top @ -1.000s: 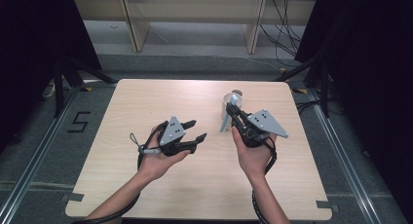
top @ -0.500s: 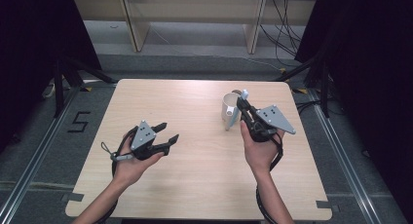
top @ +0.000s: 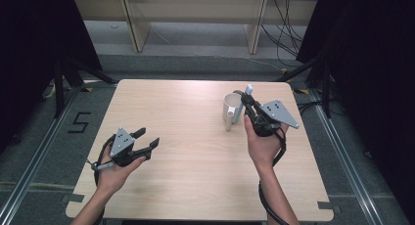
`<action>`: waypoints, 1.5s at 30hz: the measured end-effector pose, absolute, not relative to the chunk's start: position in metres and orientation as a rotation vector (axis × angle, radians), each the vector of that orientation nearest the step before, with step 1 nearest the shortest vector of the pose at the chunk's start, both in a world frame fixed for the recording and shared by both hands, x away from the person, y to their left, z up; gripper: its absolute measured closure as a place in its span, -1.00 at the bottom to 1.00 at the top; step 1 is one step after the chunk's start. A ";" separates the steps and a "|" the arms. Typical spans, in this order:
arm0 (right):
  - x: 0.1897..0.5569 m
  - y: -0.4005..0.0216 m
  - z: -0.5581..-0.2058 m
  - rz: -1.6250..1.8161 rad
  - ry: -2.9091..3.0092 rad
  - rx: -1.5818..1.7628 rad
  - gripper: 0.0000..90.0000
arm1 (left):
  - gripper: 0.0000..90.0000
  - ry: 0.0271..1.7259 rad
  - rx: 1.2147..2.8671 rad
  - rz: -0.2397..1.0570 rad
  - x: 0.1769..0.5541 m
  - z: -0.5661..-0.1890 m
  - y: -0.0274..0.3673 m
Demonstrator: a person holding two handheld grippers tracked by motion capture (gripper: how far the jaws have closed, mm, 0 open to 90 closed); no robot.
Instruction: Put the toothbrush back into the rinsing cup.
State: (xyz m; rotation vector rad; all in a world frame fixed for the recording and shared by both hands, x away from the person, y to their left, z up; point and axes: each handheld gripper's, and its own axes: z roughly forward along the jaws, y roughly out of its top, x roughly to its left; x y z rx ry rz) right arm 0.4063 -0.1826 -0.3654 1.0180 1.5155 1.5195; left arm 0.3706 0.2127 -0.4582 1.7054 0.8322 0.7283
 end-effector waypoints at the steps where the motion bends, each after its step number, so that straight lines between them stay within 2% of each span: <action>1: 0.408 -0.183 -0.365 1.513 1.518 1.008 0.89 | -0.19 0.832 1.698 0.731 0.371 -0.460 0.214; 45: 0.440 -0.169 -0.352 1.474 1.511 1.006 0.89 | -0.21 1.004 1.608 0.757 0.358 -0.493 0.251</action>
